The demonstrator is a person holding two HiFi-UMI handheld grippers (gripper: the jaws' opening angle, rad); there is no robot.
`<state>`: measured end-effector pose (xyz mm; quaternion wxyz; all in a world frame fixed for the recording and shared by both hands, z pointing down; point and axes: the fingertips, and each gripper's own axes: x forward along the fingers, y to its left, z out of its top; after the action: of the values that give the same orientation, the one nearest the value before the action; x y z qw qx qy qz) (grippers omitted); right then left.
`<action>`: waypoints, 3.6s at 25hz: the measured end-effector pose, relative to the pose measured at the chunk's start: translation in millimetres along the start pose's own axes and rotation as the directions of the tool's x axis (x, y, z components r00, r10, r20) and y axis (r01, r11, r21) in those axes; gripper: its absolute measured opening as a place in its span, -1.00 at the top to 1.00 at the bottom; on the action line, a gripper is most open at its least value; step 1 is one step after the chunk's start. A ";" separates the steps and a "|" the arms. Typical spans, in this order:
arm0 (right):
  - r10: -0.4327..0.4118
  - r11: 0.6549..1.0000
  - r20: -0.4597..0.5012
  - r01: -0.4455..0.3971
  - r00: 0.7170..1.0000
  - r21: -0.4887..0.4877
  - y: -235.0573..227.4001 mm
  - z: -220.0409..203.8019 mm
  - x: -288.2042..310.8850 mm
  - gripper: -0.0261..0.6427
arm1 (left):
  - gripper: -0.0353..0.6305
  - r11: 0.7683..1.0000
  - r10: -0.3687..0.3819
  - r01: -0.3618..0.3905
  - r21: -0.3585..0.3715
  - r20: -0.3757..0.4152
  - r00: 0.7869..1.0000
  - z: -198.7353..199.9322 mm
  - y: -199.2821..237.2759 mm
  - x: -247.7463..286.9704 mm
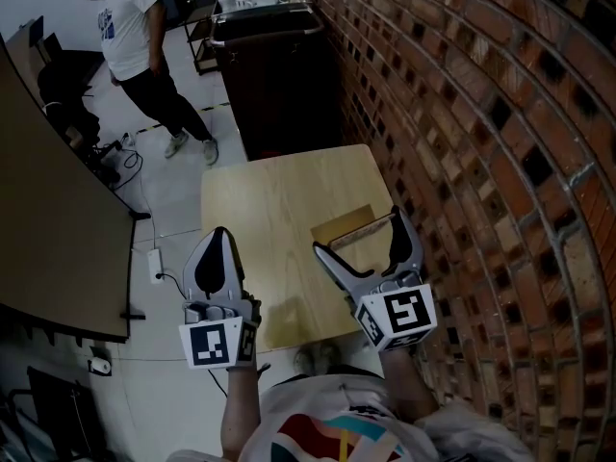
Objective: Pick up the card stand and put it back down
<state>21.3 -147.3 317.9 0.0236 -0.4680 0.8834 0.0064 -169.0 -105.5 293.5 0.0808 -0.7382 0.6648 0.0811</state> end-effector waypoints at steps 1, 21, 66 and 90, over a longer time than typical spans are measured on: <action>-0.001 1.000 -0.002 0.001 1.000 -0.002 -1.3 -1.1 0.9 -0.80 | 0.88 1.000 -0.001 0.001 0.001 -0.002 1.000 -1.3 -0.4 0.9; -0.066 0.997 -0.214 0.073 0.975 0.024 -76.2 -110.8 150.4 -0.80 | 0.88 0.999 0.037 -0.038 -0.008 -0.106 0.994 -49.0 14.8 25.4; -0.098 0.987 -0.531 0.152 0.842 0.059 -129.8 -292.6 254.4 -0.80 | 0.88 0.986 0.166 -0.164 0.029 -0.226 0.960 -84.8 75.5 22.0; -0.029 0.999 -0.083 0.030 0.996 0.012 -50.7 -64.6 96.7 0.92 | 0.88 0.999 0.034 -0.035 -0.010 -0.118 0.992 -43.6 14.3 2.3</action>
<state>6.6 -257.9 378.3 -0.0097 -0.4808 0.8766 -0.0191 -182.5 -119.1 335.2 0.0356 -0.7307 0.6805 0.0426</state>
